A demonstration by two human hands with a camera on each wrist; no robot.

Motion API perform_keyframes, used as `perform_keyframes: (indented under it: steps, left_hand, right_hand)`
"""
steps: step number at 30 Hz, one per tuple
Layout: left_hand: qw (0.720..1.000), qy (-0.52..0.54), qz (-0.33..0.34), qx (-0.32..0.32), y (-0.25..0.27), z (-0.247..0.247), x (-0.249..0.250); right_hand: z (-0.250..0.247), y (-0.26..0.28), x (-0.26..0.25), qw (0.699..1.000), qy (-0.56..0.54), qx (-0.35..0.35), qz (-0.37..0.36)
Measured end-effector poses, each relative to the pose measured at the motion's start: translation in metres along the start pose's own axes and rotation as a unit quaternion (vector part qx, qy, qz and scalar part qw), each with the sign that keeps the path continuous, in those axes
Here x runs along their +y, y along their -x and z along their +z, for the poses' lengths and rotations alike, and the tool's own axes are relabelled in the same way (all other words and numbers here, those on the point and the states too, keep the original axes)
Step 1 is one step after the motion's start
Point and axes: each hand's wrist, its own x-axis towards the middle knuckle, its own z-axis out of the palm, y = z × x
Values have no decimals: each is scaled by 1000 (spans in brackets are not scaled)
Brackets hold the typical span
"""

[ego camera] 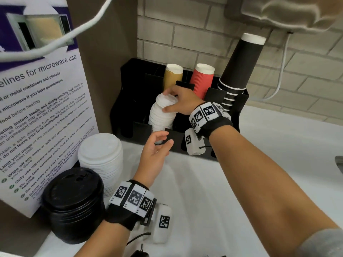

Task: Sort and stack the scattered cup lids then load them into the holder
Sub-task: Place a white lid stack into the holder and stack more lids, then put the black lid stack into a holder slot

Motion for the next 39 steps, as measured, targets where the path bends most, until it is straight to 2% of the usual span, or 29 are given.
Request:
perform_keyframes:
  steps: [3, 7, 12, 17, 20, 23, 25, 27, 30, 32, 35, 39]
  left_hand:
    - [1000, -7, -4, 2, -1, -1, 1]
    - [1000, -7, -9, 3, -1, 1, 2]
    - [1000, -7, -11, -4, 2, 4, 3]
    - [1000, -21, -7, -6, 4, 7, 4]
    - [997, -58, 9, -42, 7, 8, 12]
    - [985, -115, 21, -127, 11, 7, 31]
    - [967, -166, 47, -186, 17, 4, 50]
    - [944, -226, 84, -227, 26, -1, 72]
    - [909, -320, 111, -243, 41, -12, 105]
    - [889, -381, 106, -232, 50, -23, 126]
    - [845, -495, 88, -182, 60, -46, 150]
    - [748, -656, -14, -99, 67, -80, 162]
  right_hand:
    - [8, -1, 1, 998, 49, -34, -13]
    - [15, 6, -3, 994, 99, -32, -26]
    - [24, 13, -13, 971, 229, -19, -60]
    - [27, 15, -17, 954, 284, -26, -90]
    - [32, 17, -17, 943, 313, -41, -104]
    - [35, 18, -16, 939, 322, -47, -109]
    - [32, 20, -16, 946, 303, -53, -106]
    - [24, 26, -15, 964, 243, -30, -101]
    - [18, 45, -15, 988, 93, 57, -112]
    - [20, 65, -18, 992, 4, 61, -108]
    - [36, 95, -28, 992, -32, -72, -94]
    - [74, 126, -45, 964, 0, -245, -104]
